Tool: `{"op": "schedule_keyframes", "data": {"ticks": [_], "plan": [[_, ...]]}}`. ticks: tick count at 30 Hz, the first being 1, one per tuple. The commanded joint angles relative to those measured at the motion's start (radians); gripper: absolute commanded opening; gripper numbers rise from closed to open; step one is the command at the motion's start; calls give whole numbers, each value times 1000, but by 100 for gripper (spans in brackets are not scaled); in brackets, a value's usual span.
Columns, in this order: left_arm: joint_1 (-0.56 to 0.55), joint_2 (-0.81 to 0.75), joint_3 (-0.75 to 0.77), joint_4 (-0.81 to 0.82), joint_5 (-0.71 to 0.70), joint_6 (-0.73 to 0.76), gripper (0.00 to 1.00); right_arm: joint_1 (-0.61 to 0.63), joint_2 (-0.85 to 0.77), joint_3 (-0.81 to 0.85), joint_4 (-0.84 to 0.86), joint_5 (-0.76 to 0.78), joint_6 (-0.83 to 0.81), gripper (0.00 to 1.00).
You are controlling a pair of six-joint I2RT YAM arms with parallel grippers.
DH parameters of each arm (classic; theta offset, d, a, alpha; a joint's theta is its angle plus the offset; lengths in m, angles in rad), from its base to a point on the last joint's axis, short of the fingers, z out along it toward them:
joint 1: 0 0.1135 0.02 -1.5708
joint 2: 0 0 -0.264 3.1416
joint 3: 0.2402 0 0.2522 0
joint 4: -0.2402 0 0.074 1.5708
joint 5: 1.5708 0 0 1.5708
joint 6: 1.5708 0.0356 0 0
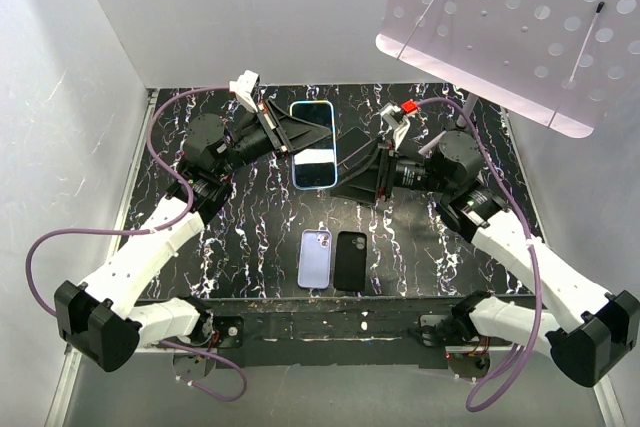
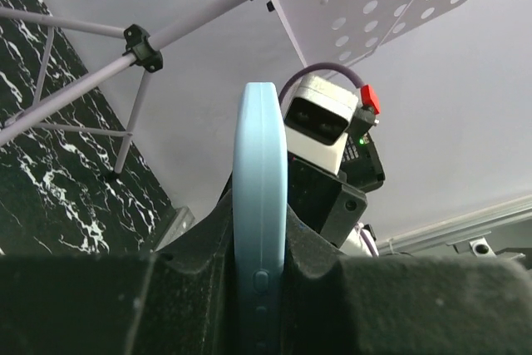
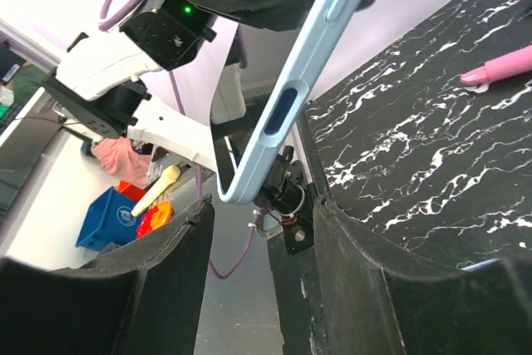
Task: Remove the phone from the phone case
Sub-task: Remove the phone case from the phone.
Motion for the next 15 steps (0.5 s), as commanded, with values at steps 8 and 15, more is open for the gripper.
{"op": "schedule_keyframes", "data": {"ticks": [8, 15], "plan": [[9, -18, 6, 99, 43, -51, 0, 2, 86, 83, 202, -113, 109, 43], [11, -21, 17, 96, 52, -47, 0, 4, 97, 77, 248, -151, 128, 20]]}}
